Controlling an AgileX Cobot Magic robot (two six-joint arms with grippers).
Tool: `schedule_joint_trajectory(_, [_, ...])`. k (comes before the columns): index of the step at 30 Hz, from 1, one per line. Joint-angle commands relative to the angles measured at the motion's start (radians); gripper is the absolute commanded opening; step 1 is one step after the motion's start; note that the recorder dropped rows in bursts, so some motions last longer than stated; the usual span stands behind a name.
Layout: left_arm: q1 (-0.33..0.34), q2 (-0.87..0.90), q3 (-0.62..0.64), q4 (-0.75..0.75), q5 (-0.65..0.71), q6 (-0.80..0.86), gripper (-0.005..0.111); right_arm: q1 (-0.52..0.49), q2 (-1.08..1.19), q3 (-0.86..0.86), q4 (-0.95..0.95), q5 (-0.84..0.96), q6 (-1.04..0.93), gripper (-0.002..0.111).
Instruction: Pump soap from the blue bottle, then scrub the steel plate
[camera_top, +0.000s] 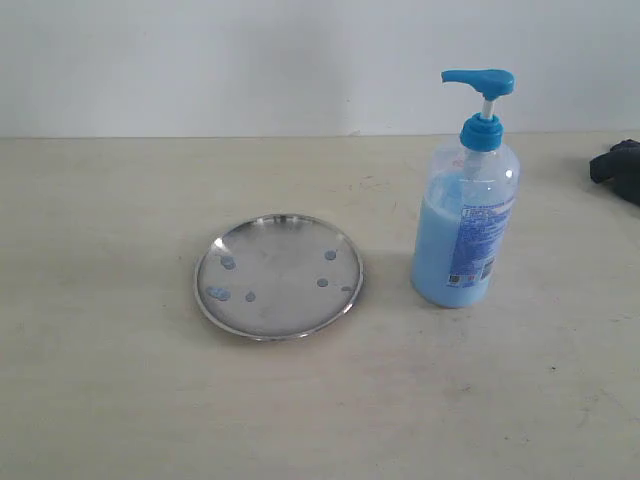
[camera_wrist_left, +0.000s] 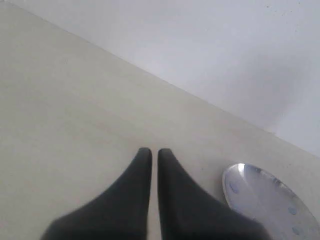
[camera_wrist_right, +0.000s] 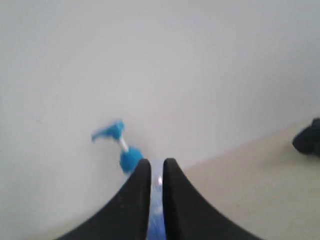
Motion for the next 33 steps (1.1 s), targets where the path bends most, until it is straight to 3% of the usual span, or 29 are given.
schedule_joint_trajectory(1, [-0.007, 0.003, -0.002, -0.007, -0.004, -0.004, 0.004, 0.001, -0.005, 0.000, 0.091, -0.277, 0.050, 0.000])
schedule_joint_trajectory(7, [-0.007, 0.003, -0.002, -0.007, -0.004, -0.004, 0.004, 0.001, -0.005, 0.000, 0.099, -0.365, 0.311, 0.000])
schedule_joint_trajectory(13, [-0.007, 0.003, -0.002, -0.007, -0.004, -0.004, 0.004, 0.003, -0.005, 0.000, 0.113, -0.437, 0.333, 0.000])
schedule_joint_trajectory(17, [-0.007, 0.003, -0.002, -0.007, -0.004, -0.004, 0.004, 0.003, 0.061, -0.128, -0.182, -0.096, 0.052, 0.000])
schedule_joint_trajectory(20, [-0.007, 0.003, -0.002, -0.007, -0.004, -0.004, 0.004, 0.005, 0.261, -0.205, -0.367, 0.114, 0.012, 0.000])
schedule_joint_trajectory(25, [-0.021, 0.003, -0.002, -0.007, -0.004, -0.004, 0.004, 0.005, 0.605, -0.211, -0.477, 0.047, -0.009, 0.001])
schedule_joint_trajectory(27, [-0.033, 0.003, -0.002, -0.007, -0.004, -0.004, 0.004, 0.005, 0.742, -0.211, -0.492, -0.056, -0.032, 0.010])
schedule_joint_trajectory(28, [-0.038, 0.003, -0.002, -0.007, -0.004, -0.004, 0.004, 0.005, 0.829, -0.211, -0.514, -0.120, -0.063, 0.022])
schedule_joint_trajectory(30, [-0.044, 0.003, -0.002, -0.007, -0.004, -0.004, 0.004, 0.005, 0.979, -0.211, -0.628, -0.281, -0.076, 0.062])
schedule_joint_trajectory(31, [-0.044, 0.003, -0.002, -0.007, -0.004, -0.004, 0.004, 0.005, 1.057, -0.211, -0.694, -0.384, -0.076, 0.090])
schedule_joint_trajectory(32, [-0.044, 0.003, -0.002, -0.007, -0.004, -0.004, 0.004, 0.005, 1.112, -0.211, -0.750, -0.470, -0.073, 0.105])
schedule_joint_trajectory(33, [-0.044, 0.003, -0.002, -0.007, -0.004, -0.004, 0.004, 0.005, 1.157, -0.211, -0.784, -0.522, -0.071, 0.104])
